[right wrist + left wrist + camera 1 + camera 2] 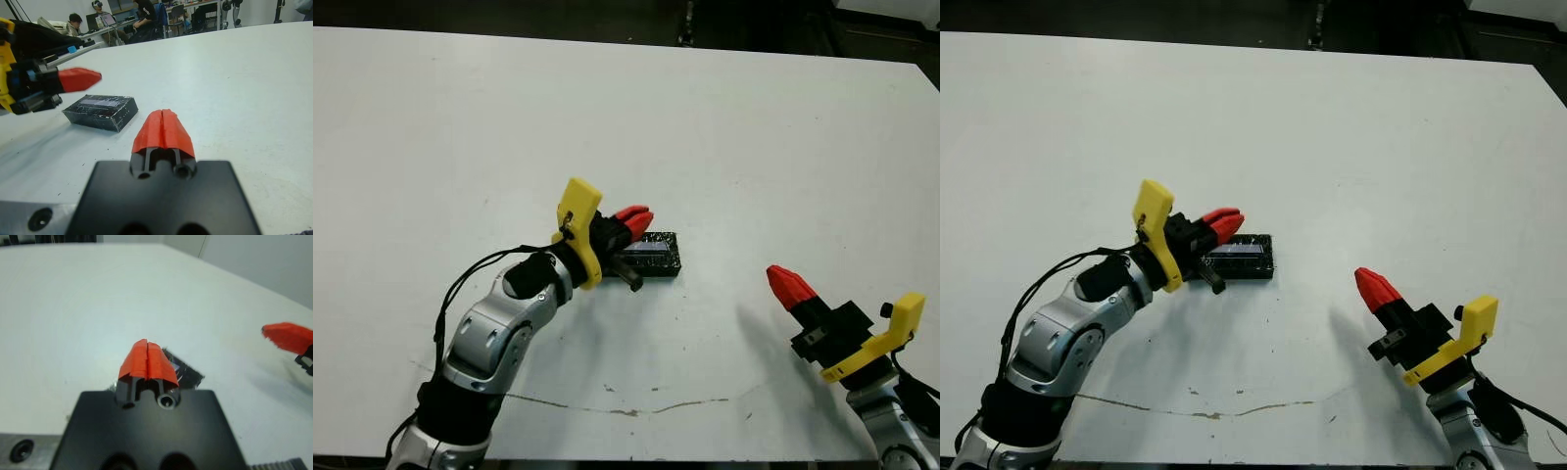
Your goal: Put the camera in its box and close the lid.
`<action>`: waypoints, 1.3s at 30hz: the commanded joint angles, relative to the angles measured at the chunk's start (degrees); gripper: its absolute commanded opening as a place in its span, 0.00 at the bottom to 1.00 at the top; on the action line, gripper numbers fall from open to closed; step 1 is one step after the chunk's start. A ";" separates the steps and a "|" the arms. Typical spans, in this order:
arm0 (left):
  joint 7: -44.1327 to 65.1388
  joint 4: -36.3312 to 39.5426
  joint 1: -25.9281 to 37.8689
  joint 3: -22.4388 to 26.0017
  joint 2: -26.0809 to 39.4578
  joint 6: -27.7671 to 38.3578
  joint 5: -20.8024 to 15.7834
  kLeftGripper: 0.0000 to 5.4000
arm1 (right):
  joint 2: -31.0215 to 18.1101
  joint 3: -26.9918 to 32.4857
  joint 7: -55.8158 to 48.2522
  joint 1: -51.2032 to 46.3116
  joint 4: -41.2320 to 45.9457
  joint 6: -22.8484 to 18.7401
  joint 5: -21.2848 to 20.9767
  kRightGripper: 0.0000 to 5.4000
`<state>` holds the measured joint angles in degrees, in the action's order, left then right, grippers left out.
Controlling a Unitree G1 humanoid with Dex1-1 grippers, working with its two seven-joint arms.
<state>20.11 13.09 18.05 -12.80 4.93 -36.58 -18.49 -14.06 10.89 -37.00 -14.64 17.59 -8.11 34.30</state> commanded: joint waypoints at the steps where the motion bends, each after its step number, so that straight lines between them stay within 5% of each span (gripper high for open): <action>1: 0.28 -2.13 -1.28 -1.00 0.65 -0.78 1.21 0.01 | -0.49 0.34 0.22 -0.53 0.08 0.37 -0.25 0.00; 23: -0.09 -3.91 -5.10 -1.15 2.48 -10.81 0.68 0.01 | -0.63 0.20 -0.04 -0.14 -0.01 -0.13 0.22 0.00; 31: -0.24 10.29 -6.63 8.28 3.70 -11.48 -6.47 0.01 | -0.59 0.51 0.14 -0.08 -0.11 0.10 0.17 0.00; 39: 0.53 19.55 -9.81 19.09 4.31 -0.67 -12.12 0.01 | -0.61 1.21 0.35 2.22 -0.27 1.59 -0.37 0.00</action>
<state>20.70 31.41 9.55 4.82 8.61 -38.42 -30.01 -14.05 11.29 -37.32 -12.60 17.22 -7.59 34.57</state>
